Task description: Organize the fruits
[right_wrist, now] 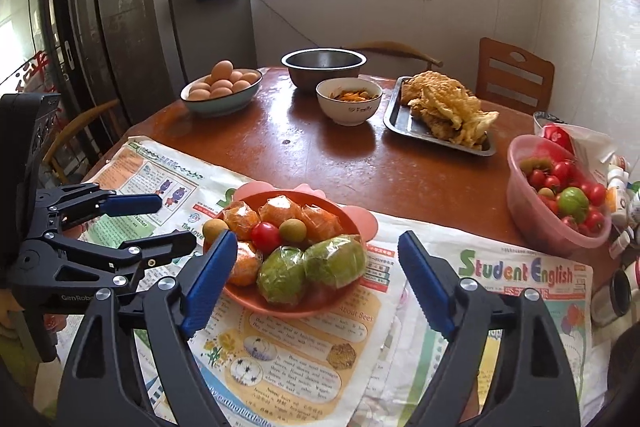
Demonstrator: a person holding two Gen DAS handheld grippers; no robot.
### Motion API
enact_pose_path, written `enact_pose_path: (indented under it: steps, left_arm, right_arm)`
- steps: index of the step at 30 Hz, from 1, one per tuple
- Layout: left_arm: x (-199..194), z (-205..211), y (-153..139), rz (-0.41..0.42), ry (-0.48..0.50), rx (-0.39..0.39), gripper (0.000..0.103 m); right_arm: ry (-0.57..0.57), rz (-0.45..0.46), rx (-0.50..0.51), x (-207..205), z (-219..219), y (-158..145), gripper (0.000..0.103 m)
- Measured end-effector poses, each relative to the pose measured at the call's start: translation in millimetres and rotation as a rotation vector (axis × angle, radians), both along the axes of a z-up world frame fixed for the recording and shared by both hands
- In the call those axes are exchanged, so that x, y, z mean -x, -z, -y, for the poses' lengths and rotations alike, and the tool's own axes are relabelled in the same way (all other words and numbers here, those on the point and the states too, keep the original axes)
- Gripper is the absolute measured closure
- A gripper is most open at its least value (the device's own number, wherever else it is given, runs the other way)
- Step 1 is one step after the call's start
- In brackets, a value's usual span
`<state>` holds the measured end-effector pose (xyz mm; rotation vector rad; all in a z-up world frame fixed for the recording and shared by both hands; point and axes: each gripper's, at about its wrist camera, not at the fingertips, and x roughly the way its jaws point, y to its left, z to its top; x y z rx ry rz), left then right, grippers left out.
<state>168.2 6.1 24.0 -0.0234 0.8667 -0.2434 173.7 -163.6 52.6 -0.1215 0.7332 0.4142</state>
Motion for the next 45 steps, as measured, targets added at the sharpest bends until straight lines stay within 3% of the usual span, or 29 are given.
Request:
enact_pose_path:
  steps: [6, 10, 22, 45]
  left_arm:
    - [16.1, -0.5, -11.4, 0.033, -0.037, -0.014, 0.017]
    - [29.6, -1.3, -20.0, 0.053, -0.069, -0.022, 0.01]
    - [71.9, -0.5, -35.9, 0.122, -0.121, -0.027, 0.009]
    - [122.7, -1.3, -5.9, 0.105, -0.174, -0.021, 0.009]
  right_arm:
    - [0.018, 0.032, -0.011, 20.9, 10.0, -10.9, 0.012]
    - [0.037, 0.055, -0.017, 35.5, 17.6, -17.9, 0.009]
    - [0.059, 0.121, -0.012, 78.8, 30.2, -31.8, 0.004]
    - [0.094, 0.139, 0.004, 133.8, 35.7, 0.2, 0.004]
